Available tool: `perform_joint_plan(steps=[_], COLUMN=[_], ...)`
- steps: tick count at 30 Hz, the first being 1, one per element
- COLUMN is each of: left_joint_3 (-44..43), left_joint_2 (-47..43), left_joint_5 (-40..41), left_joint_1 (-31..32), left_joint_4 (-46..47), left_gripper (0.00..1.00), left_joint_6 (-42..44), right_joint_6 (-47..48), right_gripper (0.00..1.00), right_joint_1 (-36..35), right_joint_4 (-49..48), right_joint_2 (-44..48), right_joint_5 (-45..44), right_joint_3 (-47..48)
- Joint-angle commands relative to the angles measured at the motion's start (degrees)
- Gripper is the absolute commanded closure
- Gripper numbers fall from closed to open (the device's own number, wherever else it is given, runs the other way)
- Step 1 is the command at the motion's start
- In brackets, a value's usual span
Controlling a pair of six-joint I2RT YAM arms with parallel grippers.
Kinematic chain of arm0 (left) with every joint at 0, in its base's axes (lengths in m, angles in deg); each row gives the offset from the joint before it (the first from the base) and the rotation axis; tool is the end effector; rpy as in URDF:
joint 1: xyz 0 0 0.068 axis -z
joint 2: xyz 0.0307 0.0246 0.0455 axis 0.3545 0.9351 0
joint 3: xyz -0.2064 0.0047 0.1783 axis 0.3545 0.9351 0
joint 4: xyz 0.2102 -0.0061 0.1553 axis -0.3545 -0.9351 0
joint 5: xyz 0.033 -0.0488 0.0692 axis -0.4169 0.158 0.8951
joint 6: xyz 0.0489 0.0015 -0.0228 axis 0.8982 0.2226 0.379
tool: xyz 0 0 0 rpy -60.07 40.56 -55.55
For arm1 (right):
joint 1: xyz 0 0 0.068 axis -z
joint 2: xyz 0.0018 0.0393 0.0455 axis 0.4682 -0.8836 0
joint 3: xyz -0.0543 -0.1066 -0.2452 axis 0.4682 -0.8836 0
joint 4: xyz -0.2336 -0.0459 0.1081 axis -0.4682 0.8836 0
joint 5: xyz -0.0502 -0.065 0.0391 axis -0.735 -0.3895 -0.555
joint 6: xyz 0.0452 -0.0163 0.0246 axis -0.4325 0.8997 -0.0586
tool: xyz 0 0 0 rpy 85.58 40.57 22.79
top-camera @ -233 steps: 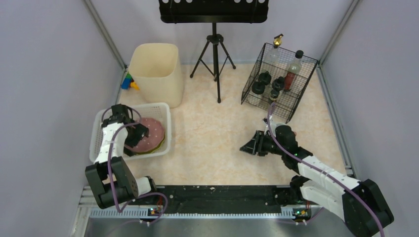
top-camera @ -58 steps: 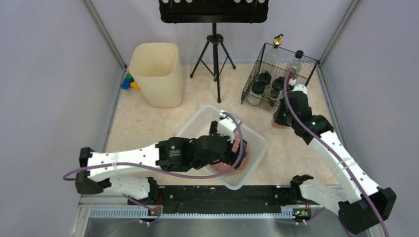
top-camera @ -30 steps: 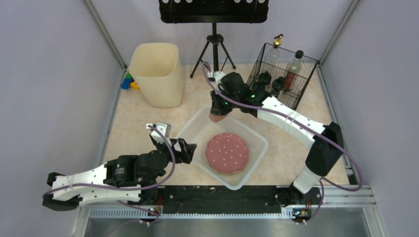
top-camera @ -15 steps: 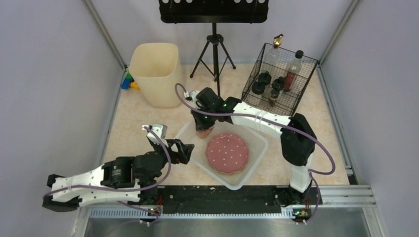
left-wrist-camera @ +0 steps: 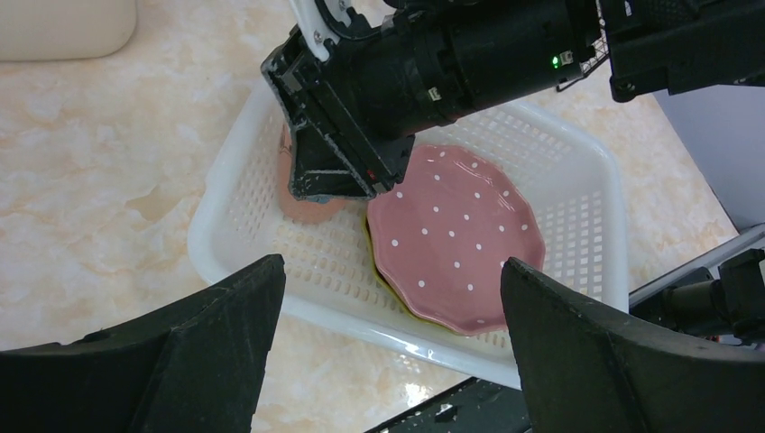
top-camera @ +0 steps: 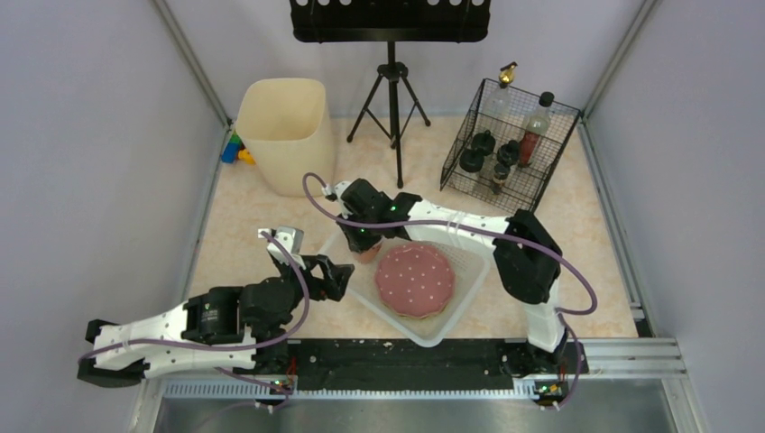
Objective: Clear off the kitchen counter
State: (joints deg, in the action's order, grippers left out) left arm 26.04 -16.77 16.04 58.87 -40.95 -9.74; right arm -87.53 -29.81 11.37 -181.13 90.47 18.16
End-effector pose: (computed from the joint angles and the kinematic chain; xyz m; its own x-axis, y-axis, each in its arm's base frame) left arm 0.0426 -0.0866 0.3098 -0.4041 -0.2092 -0.8905 0.3631 0.8568 -0.3660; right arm 0.2335 0.3750 0.2354 -0.5991 -0.5255 -0.6041 -0.7533 0.6256 0.2029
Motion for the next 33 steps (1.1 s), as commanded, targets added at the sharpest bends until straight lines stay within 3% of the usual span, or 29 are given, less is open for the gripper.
perform_joint_plan(steps=[1,5,11,16,22,27,33], left_joint_3=[0.1,-0.4,-2.1,-3.7,-5.3,-7.3,-6.5], left_joint_2=[0.0,0.2,0.7,0.9,1.9,4.3,3.9], left_joint_5=[-0.2,-0.6,-0.6,-0.4,-0.4,-0.4,2.9], left_joint_1=[-0.1,-0.1,-0.1,-0.1,-0.1,-0.1,-0.1], left_joint_4=[0.4,0.2,-1.0,-1.5,0.3,0.3,5.6], left_gripper=[0.07,0.07,0.07,0.07,0.07,0.02,0.01], left_joint_6=[0.1,0.0,0.1,0.7,2.4,3.5,6.2], right_joint_6=[-0.9,-1.1,-1.9,-2.3,-2.7,-2.6,-3.4], right_gripper=[0.76,0.56,0.39,0.28,0.22,0.01,0.01], right_joint_1=[-1.8,-2.3,-2.4,-2.7,-2.7,-2.8,-2.8], right_joint_4=[-5.3,-5.2,-6.7,-6.8,-6.6,-6.6,-4.9], right_joint_2=[-1.1,-1.3,1.6,6.2,13.9,22.6,34.5], right_joint_5=[-2.6,-3.5,-4.2,-7.3,-11.7,-16.1,-26.9], right_joint_3=[1.0,0.4,-0.7,-2.0,-6.2,-11.0,-17.4])
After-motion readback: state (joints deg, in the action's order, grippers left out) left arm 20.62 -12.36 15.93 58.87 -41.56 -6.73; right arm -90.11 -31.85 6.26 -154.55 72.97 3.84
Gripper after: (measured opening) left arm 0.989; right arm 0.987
